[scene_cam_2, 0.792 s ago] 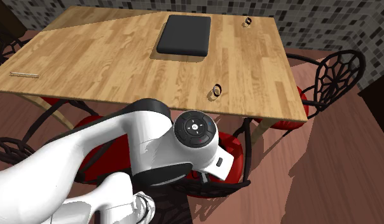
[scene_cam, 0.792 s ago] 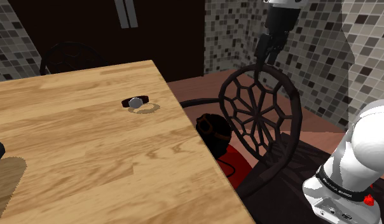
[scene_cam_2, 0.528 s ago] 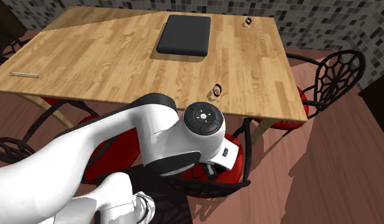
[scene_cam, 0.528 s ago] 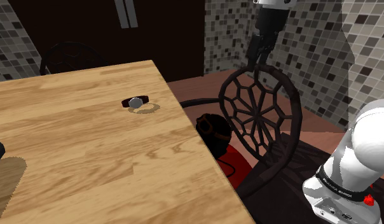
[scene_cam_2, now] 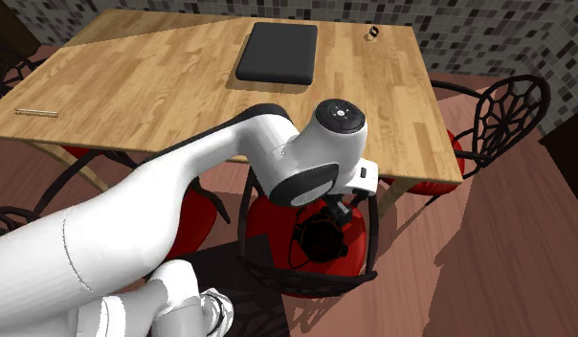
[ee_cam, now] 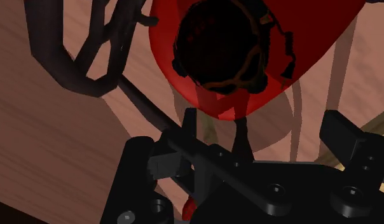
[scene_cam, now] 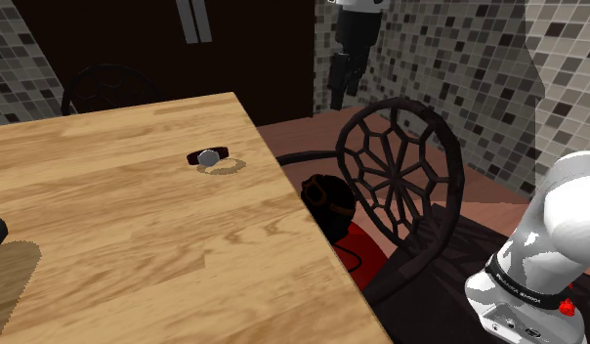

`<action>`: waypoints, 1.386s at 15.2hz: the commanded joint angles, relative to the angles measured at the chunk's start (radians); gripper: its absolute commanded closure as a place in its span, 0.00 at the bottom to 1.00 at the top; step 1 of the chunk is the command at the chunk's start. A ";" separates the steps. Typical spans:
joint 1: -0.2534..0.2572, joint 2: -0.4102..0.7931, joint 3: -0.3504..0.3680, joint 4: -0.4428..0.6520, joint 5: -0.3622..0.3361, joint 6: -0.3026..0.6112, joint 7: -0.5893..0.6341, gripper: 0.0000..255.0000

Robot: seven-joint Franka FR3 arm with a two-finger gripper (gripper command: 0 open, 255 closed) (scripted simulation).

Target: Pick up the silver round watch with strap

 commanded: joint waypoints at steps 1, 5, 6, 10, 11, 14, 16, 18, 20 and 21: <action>0.016 0.069 0.024 0.062 -0.008 0.010 -0.013 0.00; 0.044 0.199 0.073 0.187 -0.035 0.018 -0.035 0.00; 0.052 0.231 0.085 0.220 -0.043 0.017 -0.040 0.00; 0.085 0.362 0.136 0.358 -0.087 0.008 -0.055 0.00; 0.094 0.395 0.148 0.395 -0.100 0.004 -0.058 0.00; 0.128 0.497 0.184 0.509 -0.145 -0.016 -0.067 0.00; 0.155 0.566 0.206 0.590 -0.179 -0.034 -0.072 0.00; 0.186 0.637 0.227 0.677 -0.216 -0.056 -0.078 0.00; 0.223 0.711 0.245 0.769 -0.255 -0.083 -0.086 0.00; 0.244 0.749 0.253 0.817 -0.275 -0.099 -0.091 0.00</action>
